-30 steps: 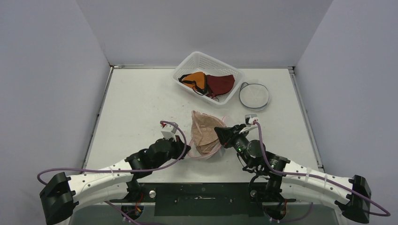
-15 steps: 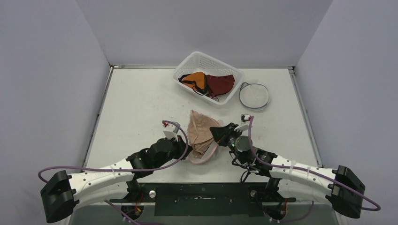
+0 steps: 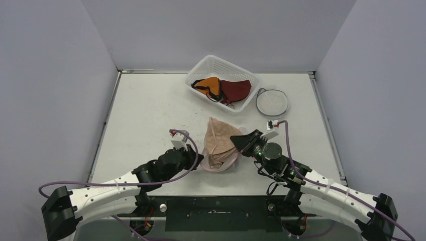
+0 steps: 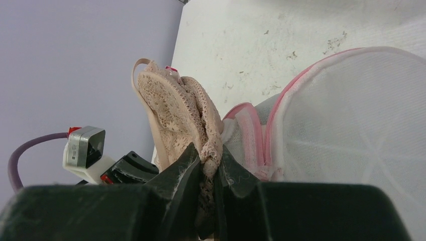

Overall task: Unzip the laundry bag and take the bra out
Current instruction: Pick up the bra from the laundry bag.

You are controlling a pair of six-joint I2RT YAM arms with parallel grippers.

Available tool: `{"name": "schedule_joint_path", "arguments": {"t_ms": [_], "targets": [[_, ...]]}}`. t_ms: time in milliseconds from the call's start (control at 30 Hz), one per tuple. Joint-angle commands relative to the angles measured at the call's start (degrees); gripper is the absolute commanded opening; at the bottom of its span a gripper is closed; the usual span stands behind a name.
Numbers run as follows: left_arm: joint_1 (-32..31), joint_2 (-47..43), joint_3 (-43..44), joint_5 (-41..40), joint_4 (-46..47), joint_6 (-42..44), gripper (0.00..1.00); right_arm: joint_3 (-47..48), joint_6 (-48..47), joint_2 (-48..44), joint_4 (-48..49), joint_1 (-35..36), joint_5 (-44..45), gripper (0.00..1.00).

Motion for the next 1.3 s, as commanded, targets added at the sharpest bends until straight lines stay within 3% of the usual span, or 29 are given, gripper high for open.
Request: {"name": "schedule_joint_path", "arguments": {"t_ms": [0, 133, 433, 600, 867, 1067, 1267], "targets": [[-0.42, -0.87, -0.29, -2.16, -0.34, 0.67, 0.00, -2.22, 1.30, -4.48, -3.45, -0.25, -1.33, 0.05], [-0.40, 0.12, -0.86, -3.23, -0.15, 1.28, 0.00, -6.60, 1.95, -8.47, -3.47, -0.29, -2.55, 0.05], [-0.35, 6.22, -1.08, -2.34, 4.53, 1.29, 0.00, -8.33, -1.22, -12.95, 13.44, -1.57, -12.87, 0.05], [-0.53, 6.84, -0.99, -1.07, 5.75, 0.65, 0.00, -9.34, -4.04, -15.30, 21.37, -1.57, -9.71, 0.05], [-0.55, 3.70, -0.96, 0.88, 4.59, -0.43, 0.00, -7.84, -14.22, -18.03, 25.60, -1.57, -3.28, 0.05], [-0.45, 0.38, 1.87, 3.72, 3.16, -2.34, 0.00, -0.83, -17.15, -10.54, 16.06, -1.52, -4.09, 0.05], [-0.58, 1.38, 4.97, 7.71, 4.94, -2.43, 0.00, -1.88, -12.42, -1.63, 22.64, -1.39, -6.89, 0.05]]}}
